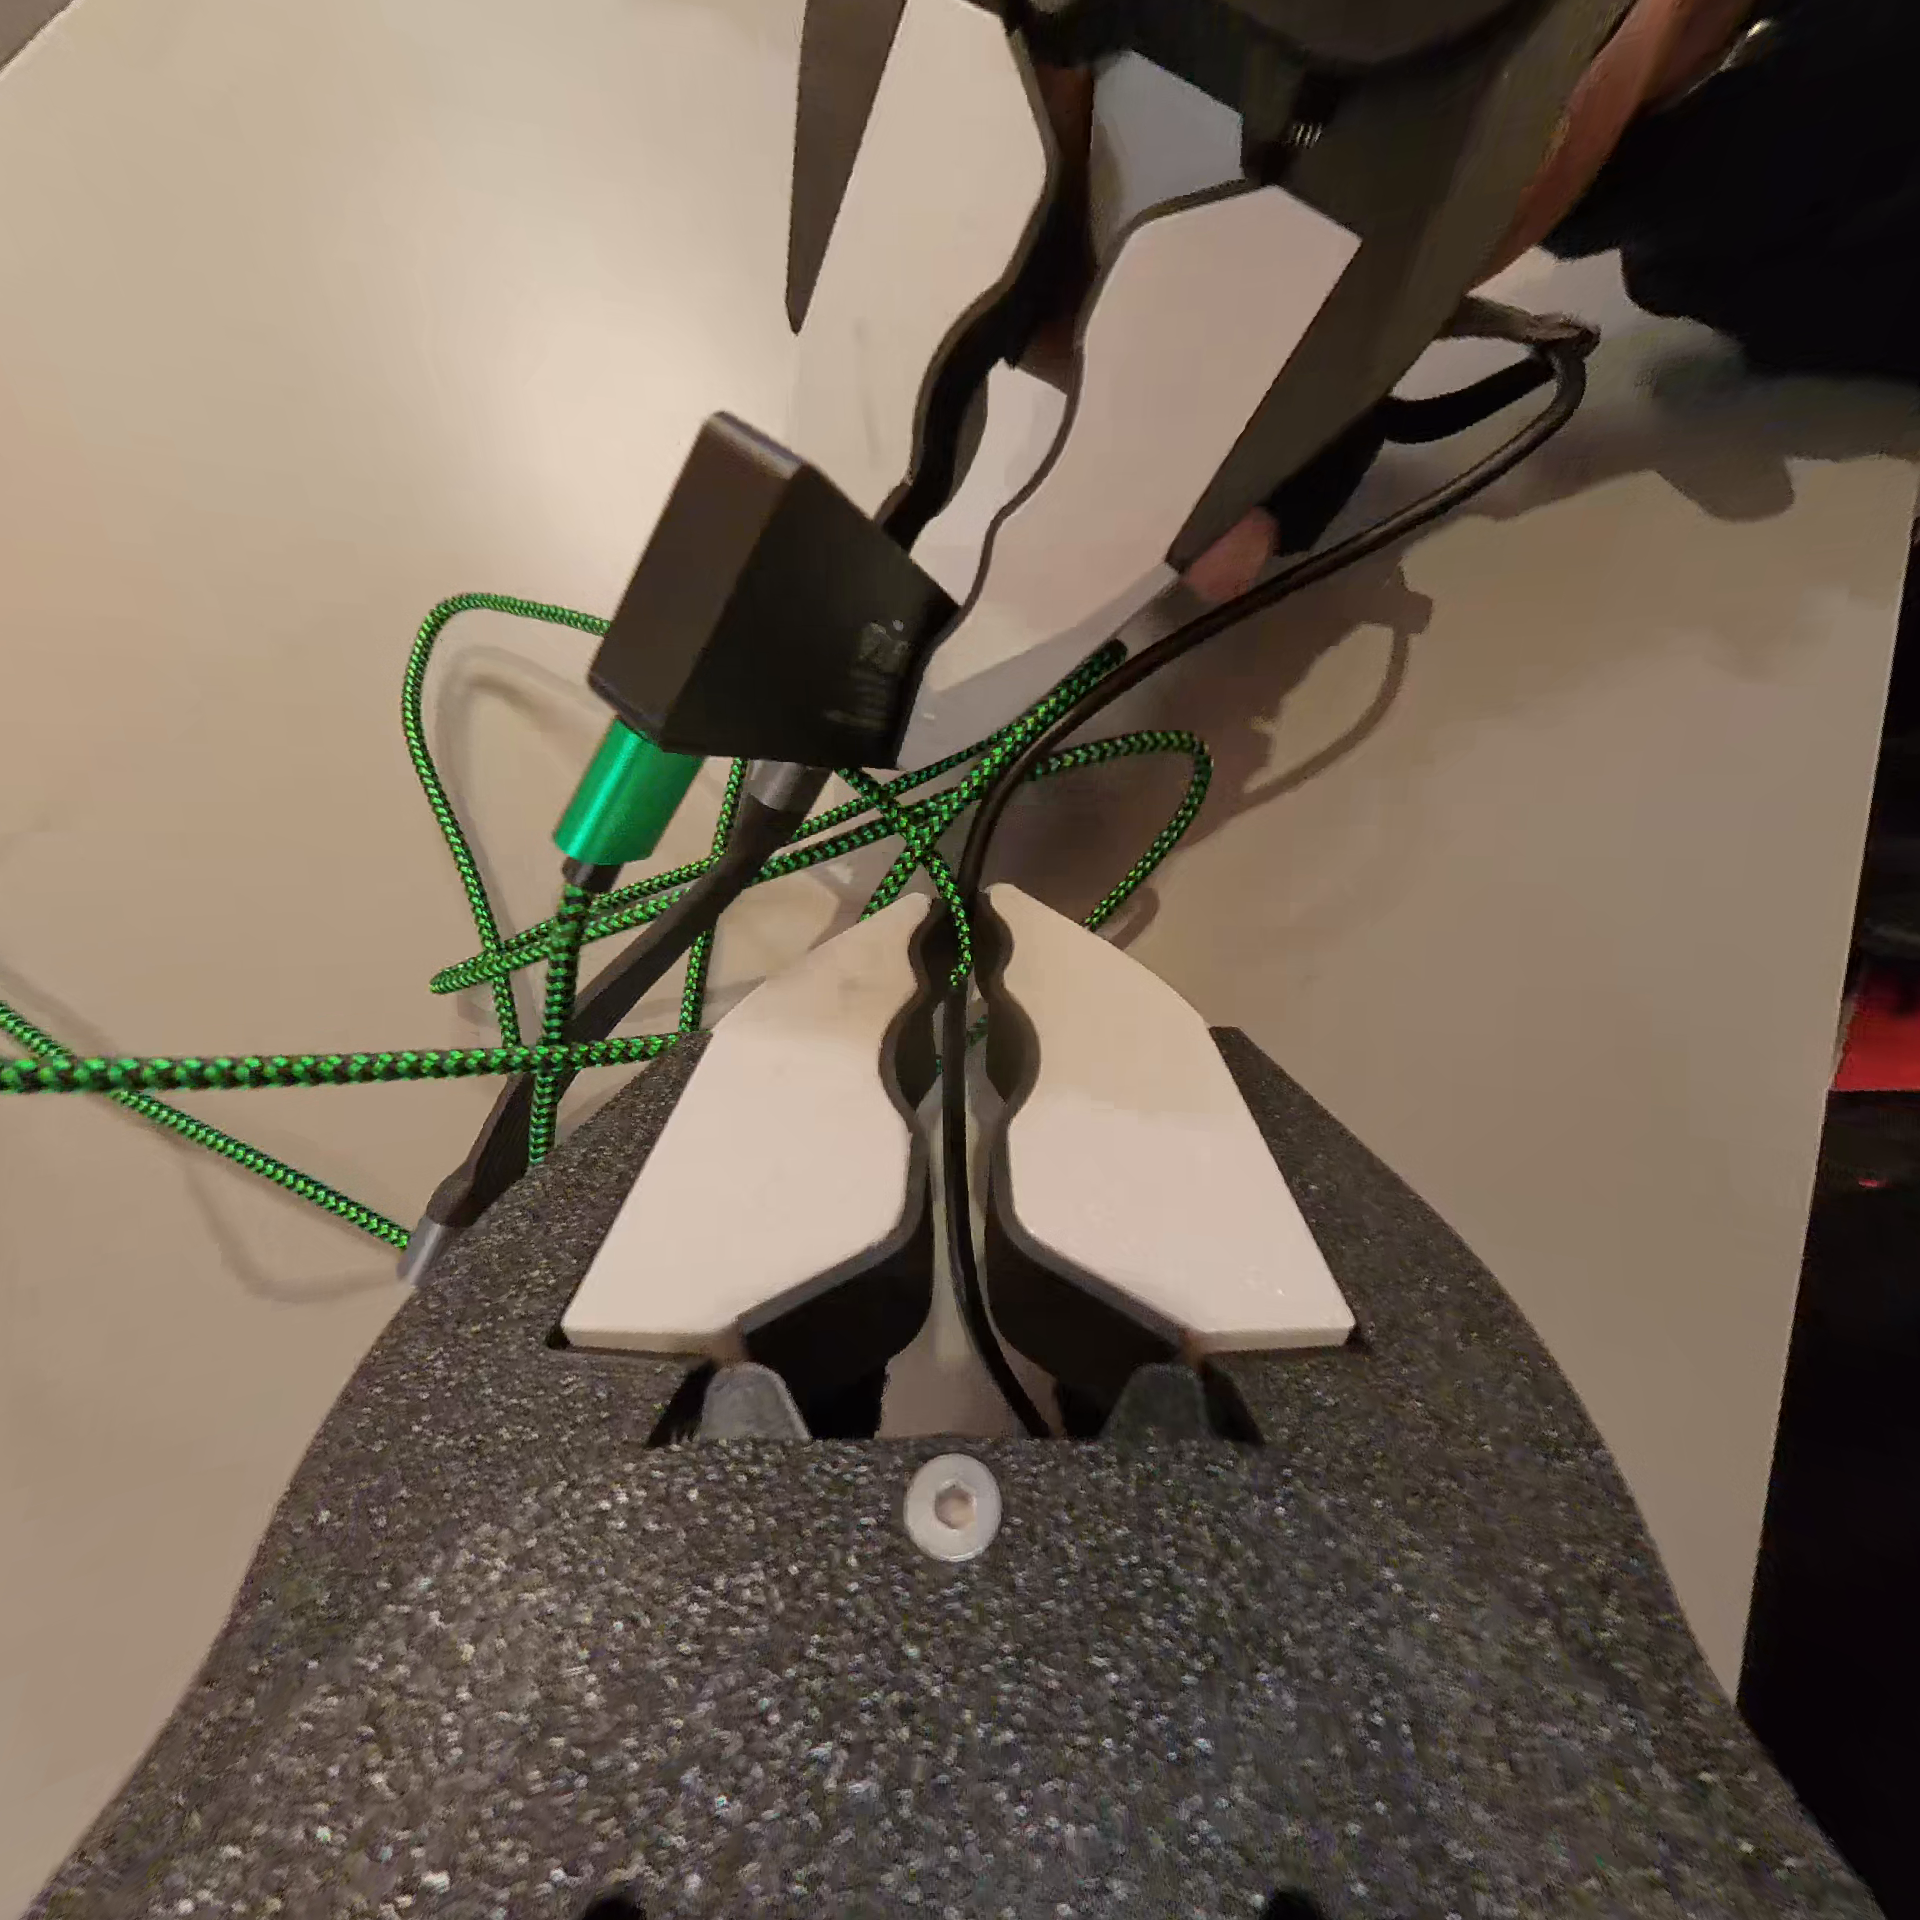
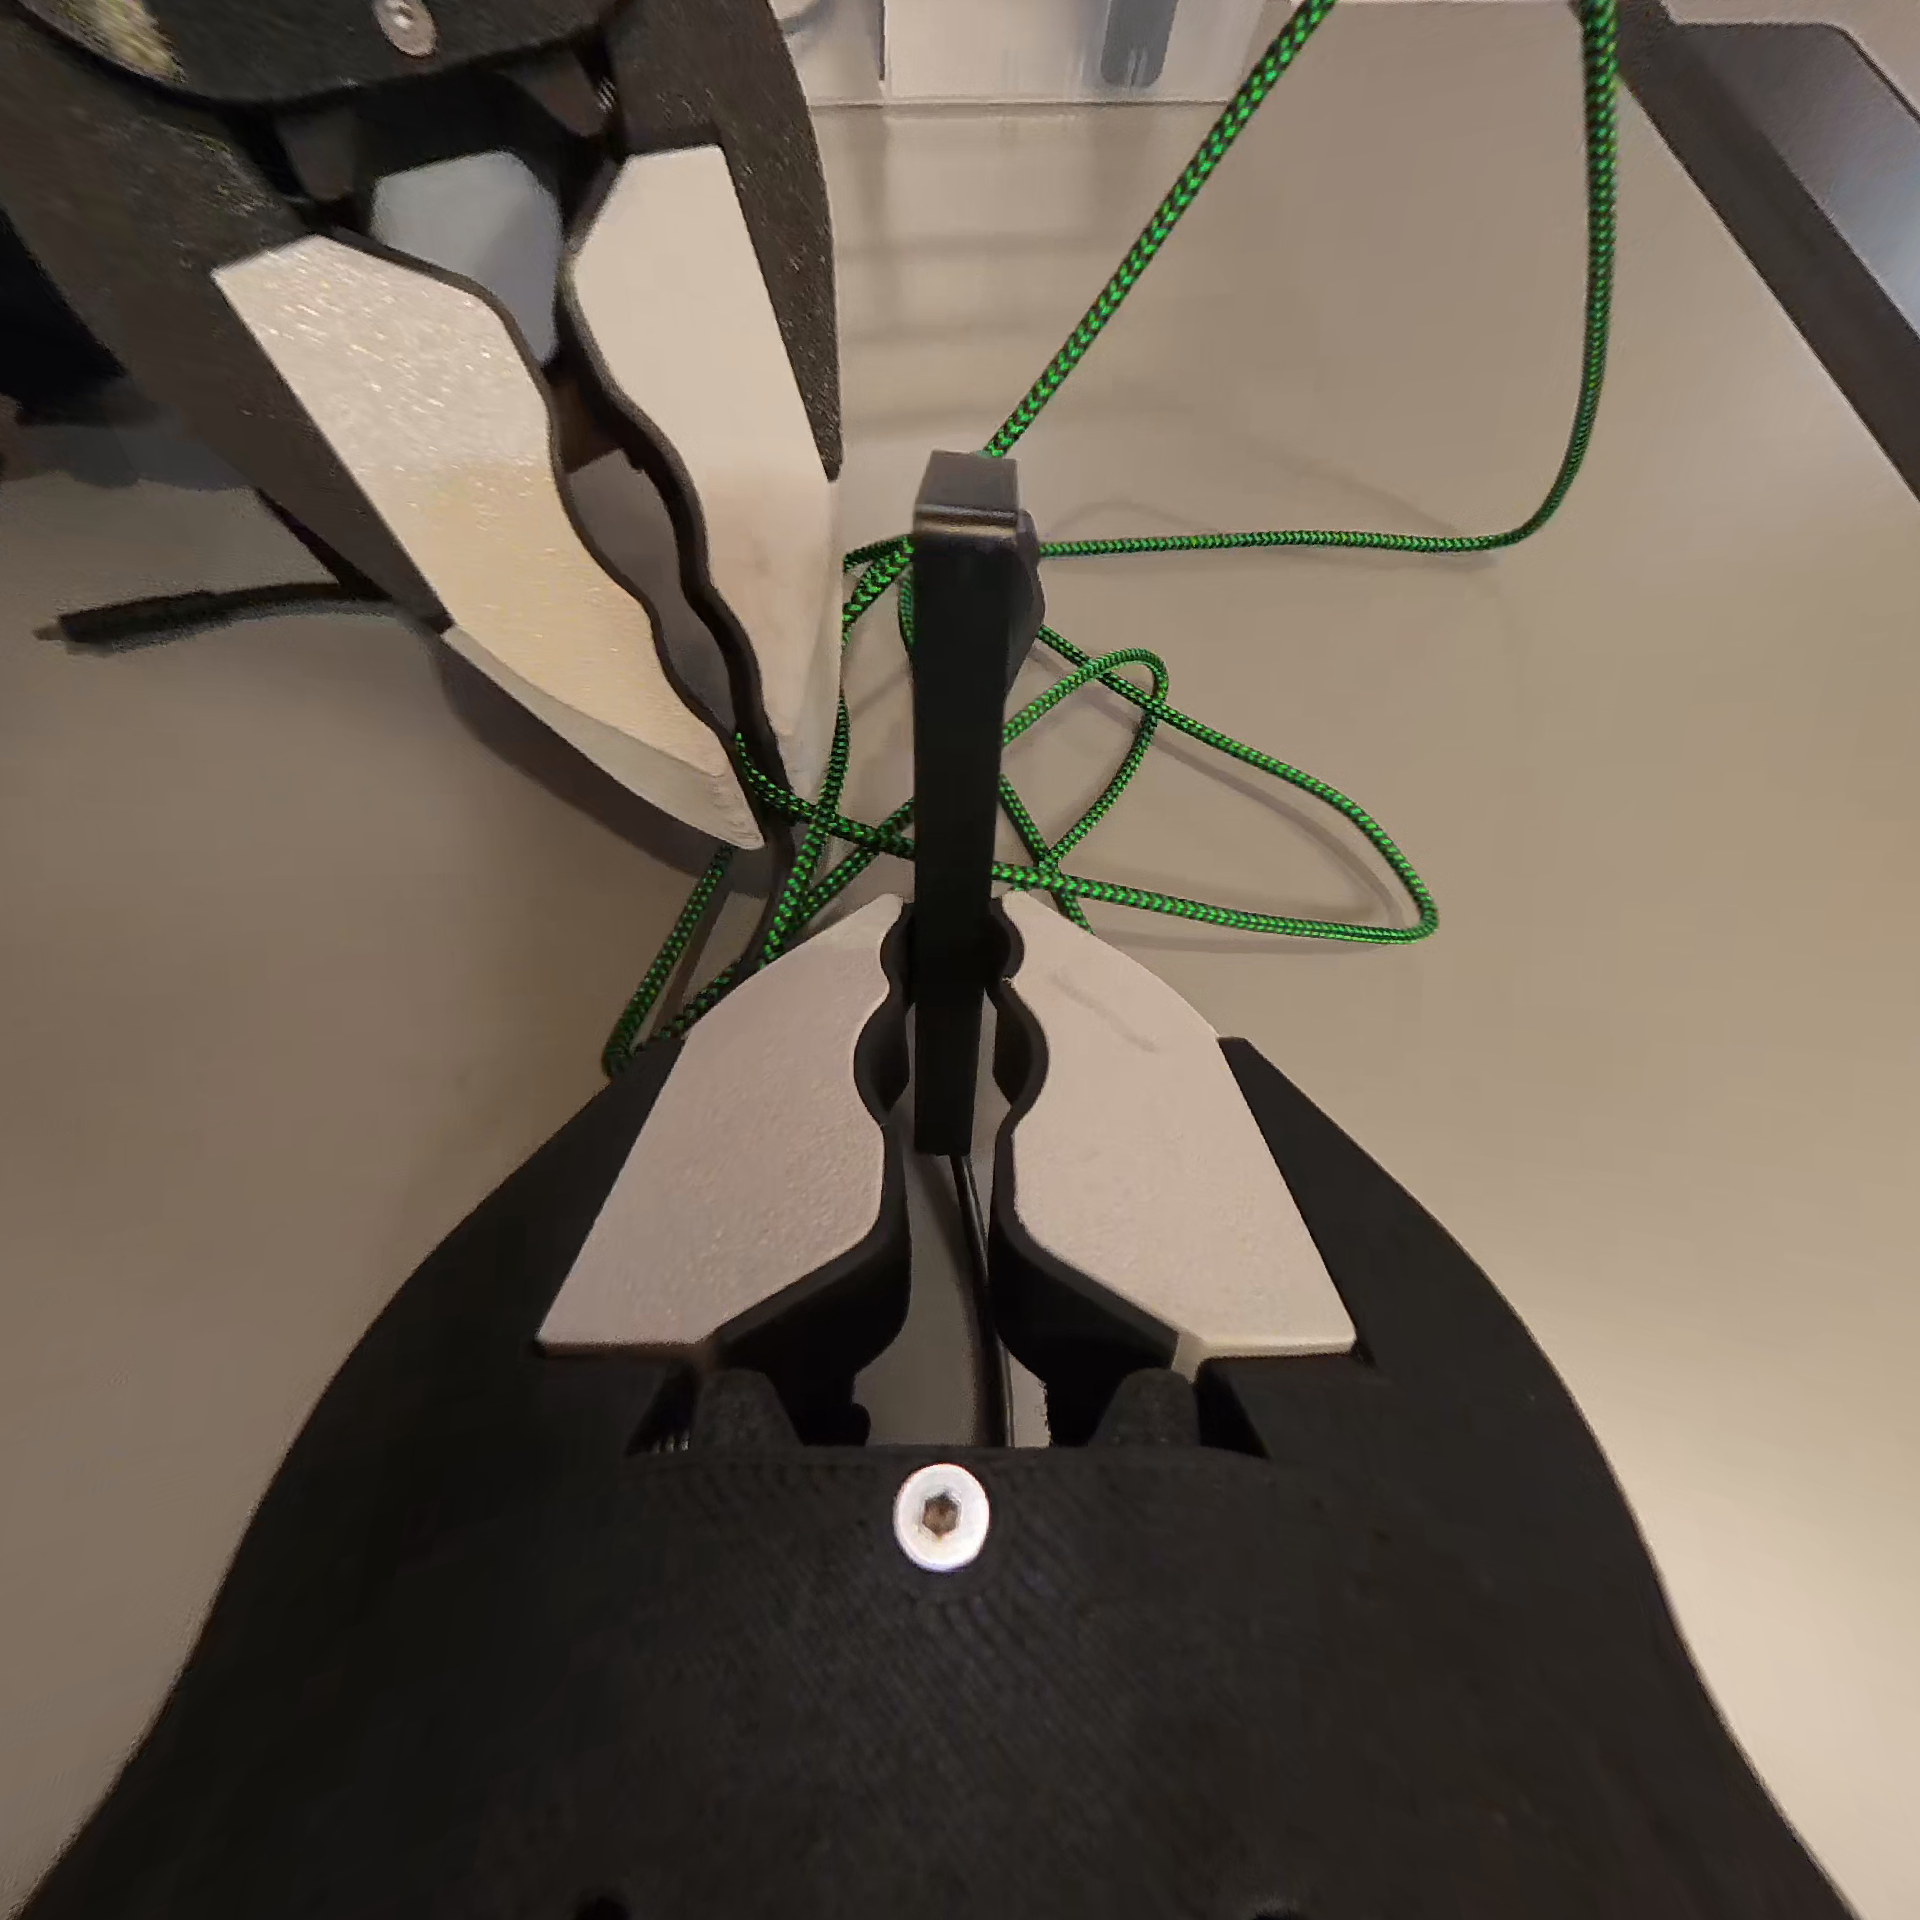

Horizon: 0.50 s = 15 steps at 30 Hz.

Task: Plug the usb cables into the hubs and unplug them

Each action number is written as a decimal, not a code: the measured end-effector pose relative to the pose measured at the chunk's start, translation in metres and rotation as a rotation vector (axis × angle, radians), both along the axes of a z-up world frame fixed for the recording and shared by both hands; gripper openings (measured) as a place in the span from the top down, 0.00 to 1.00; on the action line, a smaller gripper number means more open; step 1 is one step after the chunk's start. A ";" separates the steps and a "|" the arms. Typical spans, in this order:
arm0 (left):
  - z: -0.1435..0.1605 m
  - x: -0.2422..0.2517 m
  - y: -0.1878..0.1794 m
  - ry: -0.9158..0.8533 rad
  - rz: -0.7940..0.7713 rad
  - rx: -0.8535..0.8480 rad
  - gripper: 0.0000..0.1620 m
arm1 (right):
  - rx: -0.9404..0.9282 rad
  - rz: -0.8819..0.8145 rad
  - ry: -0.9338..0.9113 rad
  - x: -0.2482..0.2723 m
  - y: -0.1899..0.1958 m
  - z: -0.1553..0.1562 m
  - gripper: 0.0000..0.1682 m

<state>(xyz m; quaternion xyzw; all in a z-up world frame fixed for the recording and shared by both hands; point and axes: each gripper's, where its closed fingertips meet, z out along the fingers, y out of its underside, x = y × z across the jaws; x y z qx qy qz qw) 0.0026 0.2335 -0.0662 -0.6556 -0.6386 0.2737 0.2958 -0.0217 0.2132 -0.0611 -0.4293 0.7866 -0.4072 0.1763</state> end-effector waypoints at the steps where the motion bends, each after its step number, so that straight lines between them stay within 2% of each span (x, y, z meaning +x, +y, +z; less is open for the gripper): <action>1: 0.000 0.000 0.001 -0.002 -0.002 0.000 0.98 | 0.009 0.011 -0.024 0.001 0.002 0.001 0.93; 8: -0.002 0.004 0.002 -0.037 -0.047 -0.021 0.98 | 0.225 0.137 -0.310 0.009 0.017 0.011 0.85; 10: -0.004 0.004 0.001 -0.053 -0.038 -0.024 0.98 | 0.224 0.152 -0.307 0.010 0.018 0.011 0.80; 13: -0.004 0.004 -0.002 -0.067 -0.011 -0.017 0.98 | 0.229 0.167 -0.271 0.015 0.023 0.011 0.64; 15: -0.003 0.002 -0.002 -0.071 -0.006 -0.008 0.98 | 0.208 0.161 -0.220 0.017 0.023 0.008 0.61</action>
